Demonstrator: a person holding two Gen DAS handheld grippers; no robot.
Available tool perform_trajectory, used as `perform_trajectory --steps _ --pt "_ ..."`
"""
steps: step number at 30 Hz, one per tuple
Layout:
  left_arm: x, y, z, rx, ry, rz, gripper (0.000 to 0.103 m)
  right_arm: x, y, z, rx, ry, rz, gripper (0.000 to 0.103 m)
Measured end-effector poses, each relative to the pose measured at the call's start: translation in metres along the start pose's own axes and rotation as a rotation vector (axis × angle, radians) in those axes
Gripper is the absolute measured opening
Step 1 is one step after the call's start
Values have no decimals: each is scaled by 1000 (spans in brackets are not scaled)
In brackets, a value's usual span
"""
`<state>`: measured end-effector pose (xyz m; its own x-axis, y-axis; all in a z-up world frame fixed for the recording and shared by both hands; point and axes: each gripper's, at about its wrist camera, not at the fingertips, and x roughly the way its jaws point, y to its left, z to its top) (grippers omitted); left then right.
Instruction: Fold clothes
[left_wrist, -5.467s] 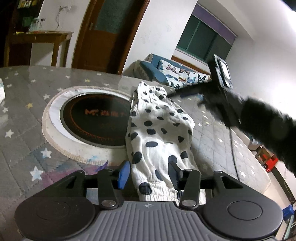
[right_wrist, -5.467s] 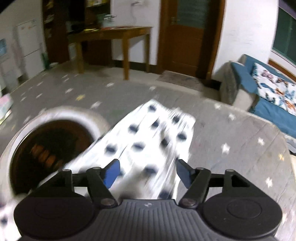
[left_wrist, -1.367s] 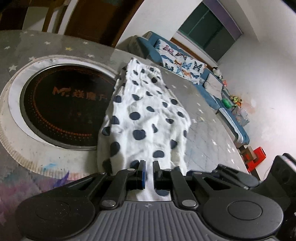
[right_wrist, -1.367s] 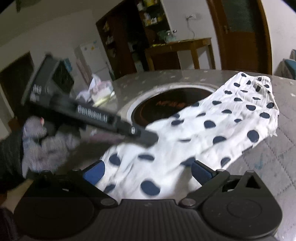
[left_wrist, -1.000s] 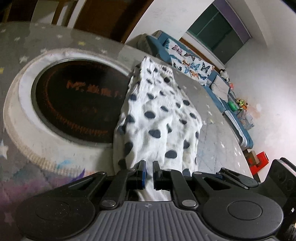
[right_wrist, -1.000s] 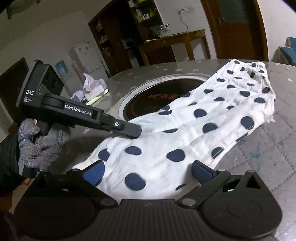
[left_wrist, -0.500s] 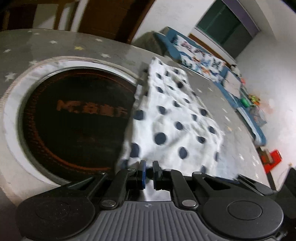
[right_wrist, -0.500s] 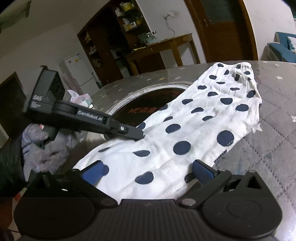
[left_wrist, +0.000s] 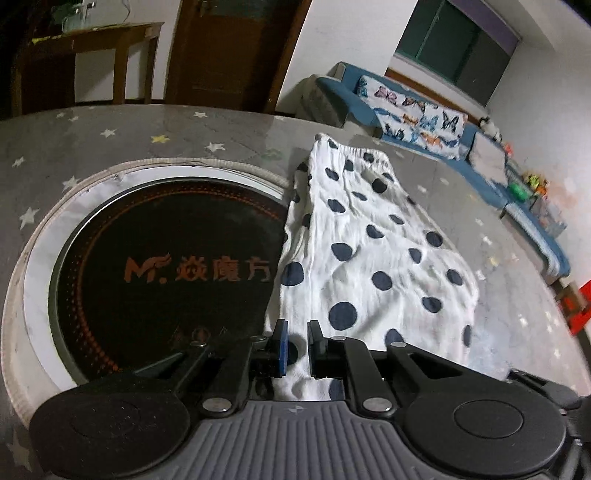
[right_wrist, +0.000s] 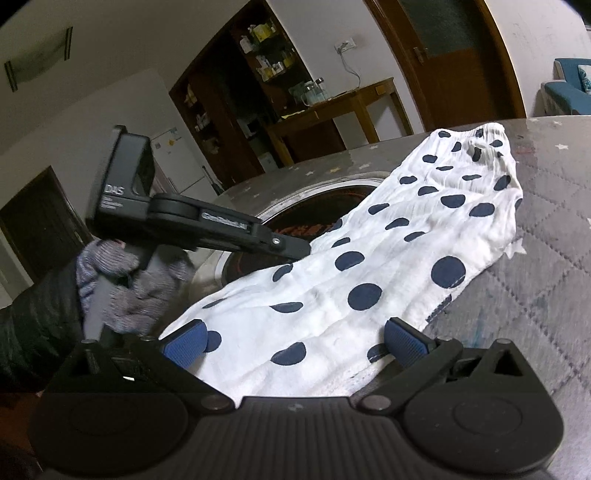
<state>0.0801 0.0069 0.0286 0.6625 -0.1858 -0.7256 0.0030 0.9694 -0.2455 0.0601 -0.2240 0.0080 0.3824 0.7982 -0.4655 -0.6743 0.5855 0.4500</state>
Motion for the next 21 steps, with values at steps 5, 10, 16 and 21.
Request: perform_trajectory --steps 5,10,16,21 --pt "3 -6 1 47 -21 53 20 3 5 0 -24 8 -21 103" --pt "5 -7 1 69 -23 84 30 4 7 -1 -37 12 -33 103" --pt "8 -10 -1 94 -26 78 9 4 8 -1 -40 14 -36 103" --pt "2 -13 0 116 -58 98 1 6 11 -1 -58 22 -50 103"
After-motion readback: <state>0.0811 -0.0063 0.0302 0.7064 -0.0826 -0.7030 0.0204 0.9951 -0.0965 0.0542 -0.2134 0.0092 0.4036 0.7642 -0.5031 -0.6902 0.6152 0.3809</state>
